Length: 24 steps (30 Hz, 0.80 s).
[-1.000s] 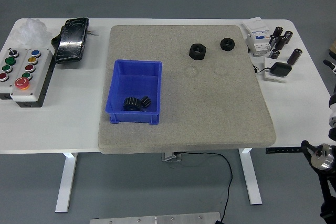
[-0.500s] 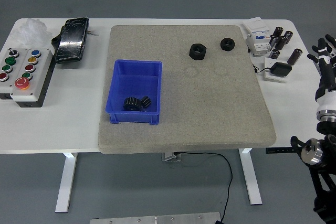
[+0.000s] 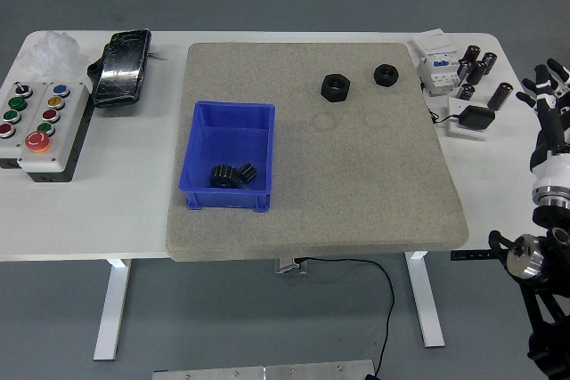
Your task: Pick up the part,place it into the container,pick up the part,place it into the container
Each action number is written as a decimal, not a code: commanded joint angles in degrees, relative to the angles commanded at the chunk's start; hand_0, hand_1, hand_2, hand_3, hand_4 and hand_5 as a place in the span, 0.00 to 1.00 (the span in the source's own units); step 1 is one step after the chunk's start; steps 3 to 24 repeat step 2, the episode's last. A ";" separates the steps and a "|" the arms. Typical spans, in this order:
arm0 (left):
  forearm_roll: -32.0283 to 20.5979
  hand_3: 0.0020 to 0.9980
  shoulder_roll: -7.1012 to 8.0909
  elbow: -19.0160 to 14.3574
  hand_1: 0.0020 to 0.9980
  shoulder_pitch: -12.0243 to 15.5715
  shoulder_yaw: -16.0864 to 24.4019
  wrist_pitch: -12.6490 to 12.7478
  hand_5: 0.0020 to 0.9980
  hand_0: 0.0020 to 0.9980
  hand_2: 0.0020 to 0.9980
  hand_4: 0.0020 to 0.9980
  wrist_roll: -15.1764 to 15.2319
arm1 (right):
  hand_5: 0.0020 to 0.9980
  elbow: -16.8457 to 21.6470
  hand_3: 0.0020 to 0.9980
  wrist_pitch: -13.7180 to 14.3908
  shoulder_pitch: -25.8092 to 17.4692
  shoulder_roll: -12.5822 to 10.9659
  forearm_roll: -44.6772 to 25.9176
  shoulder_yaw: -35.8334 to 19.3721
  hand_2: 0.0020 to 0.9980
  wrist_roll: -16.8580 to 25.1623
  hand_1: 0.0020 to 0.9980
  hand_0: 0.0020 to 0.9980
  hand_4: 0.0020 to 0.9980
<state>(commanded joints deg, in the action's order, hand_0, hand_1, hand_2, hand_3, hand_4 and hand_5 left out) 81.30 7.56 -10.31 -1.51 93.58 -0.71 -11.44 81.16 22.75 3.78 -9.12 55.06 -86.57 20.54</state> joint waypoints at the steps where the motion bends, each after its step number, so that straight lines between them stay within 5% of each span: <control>1: 0.00 0.62 -0.03 0.00 0.55 0.08 0.09 0.02 0.35 0.61 0.55 0.61 -0.06 | 0.48 0.08 0.73 -0.01 -0.01 0.04 0.09 -0.03 0.73 0.00 0.67 0.59 0.90; 24: -0.02 0.62 -0.05 0.00 0.55 0.15 0.16 0.04 0.35 0.61 0.55 0.61 -0.09 | 0.48 0.19 0.73 -0.02 0.00 0.07 0.21 -0.07 0.73 0.01 0.67 0.59 0.90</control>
